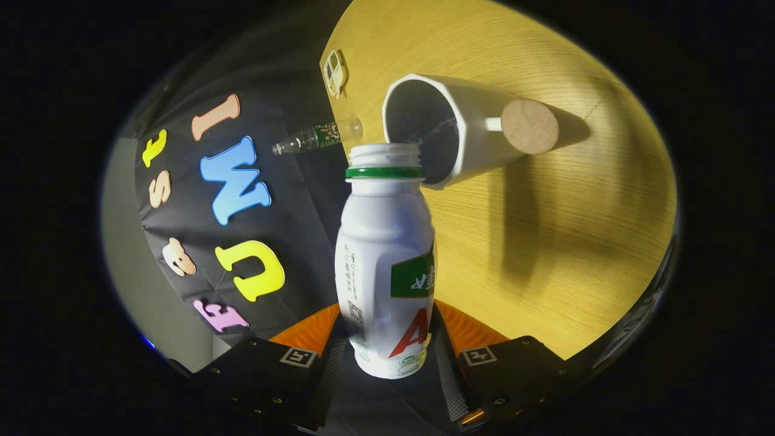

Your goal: Take the bottle from table, then pour the juice into the cup, finally place the bottle on the coaster

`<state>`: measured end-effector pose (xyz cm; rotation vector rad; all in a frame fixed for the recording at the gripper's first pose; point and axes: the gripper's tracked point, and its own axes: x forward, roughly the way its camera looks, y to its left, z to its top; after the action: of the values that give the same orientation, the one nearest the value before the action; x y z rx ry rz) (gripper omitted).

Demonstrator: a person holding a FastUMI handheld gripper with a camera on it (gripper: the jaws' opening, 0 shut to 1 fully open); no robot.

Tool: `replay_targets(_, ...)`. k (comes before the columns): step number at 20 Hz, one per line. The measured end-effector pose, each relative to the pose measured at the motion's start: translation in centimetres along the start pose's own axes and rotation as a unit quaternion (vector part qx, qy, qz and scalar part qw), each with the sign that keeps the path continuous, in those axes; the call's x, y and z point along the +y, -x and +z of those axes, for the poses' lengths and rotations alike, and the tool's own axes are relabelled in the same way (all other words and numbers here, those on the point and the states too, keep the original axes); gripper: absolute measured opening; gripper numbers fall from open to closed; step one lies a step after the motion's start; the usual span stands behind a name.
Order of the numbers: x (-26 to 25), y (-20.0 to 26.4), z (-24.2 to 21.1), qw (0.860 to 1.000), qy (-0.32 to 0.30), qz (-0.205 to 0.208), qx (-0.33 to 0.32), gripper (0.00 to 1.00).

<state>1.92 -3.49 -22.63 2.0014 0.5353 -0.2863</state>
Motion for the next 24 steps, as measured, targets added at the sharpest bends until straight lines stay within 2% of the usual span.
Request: replay_targets(24, 0.71, 0.14, -0.29, 0.997, -0.061, -0.021, 0.03, 0.72)
